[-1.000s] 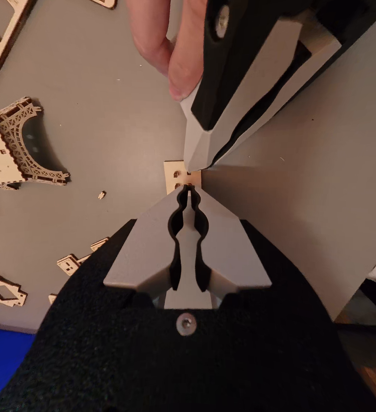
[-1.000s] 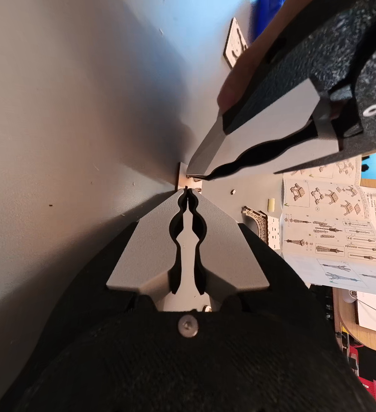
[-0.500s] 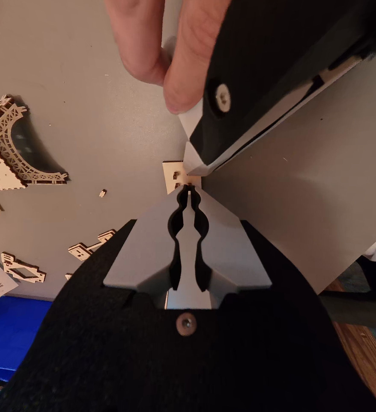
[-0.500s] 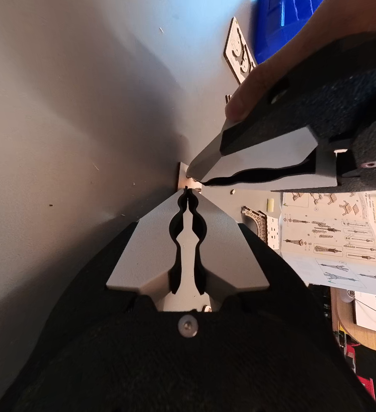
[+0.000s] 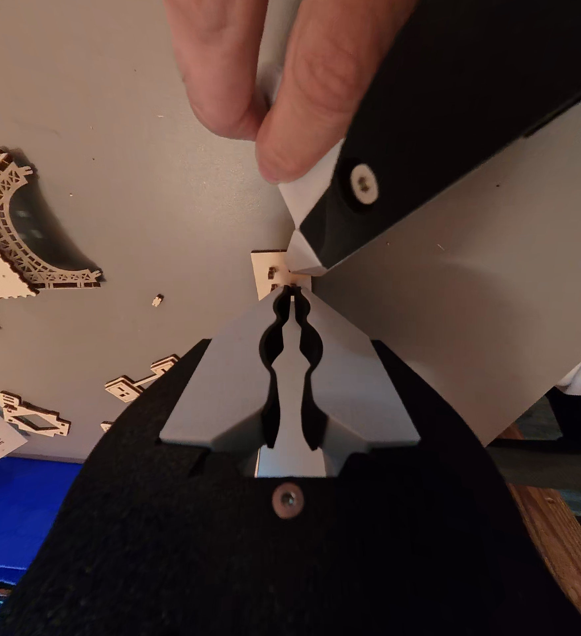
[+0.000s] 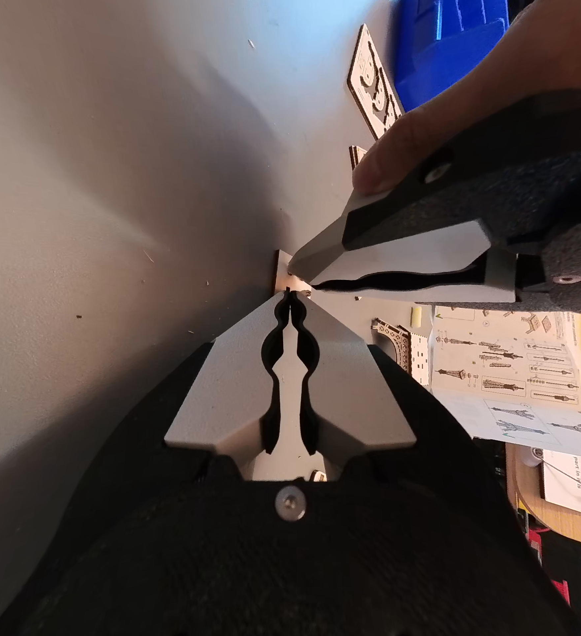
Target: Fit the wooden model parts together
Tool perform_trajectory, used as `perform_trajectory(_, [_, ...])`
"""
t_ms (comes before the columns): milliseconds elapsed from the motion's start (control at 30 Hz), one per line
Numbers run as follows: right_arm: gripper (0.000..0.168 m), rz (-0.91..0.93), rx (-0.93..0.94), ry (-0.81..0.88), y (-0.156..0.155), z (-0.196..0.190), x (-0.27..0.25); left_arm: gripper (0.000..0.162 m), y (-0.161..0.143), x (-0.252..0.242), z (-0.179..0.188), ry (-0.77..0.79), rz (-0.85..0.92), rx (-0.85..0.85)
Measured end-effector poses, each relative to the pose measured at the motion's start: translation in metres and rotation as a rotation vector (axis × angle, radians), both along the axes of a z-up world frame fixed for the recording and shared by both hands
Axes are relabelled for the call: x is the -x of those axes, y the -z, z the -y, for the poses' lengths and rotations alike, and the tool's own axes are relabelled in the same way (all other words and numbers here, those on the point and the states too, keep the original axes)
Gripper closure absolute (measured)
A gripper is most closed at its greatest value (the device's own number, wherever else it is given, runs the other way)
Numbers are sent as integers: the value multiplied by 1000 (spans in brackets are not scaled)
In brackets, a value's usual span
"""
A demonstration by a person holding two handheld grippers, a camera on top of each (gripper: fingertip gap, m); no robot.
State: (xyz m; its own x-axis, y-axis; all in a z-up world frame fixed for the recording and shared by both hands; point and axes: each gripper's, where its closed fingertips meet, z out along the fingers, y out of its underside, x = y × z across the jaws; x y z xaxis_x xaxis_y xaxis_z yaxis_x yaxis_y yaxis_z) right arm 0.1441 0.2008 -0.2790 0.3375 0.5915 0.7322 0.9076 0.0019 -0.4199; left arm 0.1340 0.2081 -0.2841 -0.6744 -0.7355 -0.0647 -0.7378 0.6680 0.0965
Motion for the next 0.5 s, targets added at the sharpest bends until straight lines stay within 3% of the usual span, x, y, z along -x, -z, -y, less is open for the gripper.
perform_trajectory(400, [168,-1,-2,0,0,0,0,161,2,0,2,-16,171,75])
perform_trajectory(500, [168,-3,-2,0,0,0,0,151,-3,-1,2,-17,230,82])
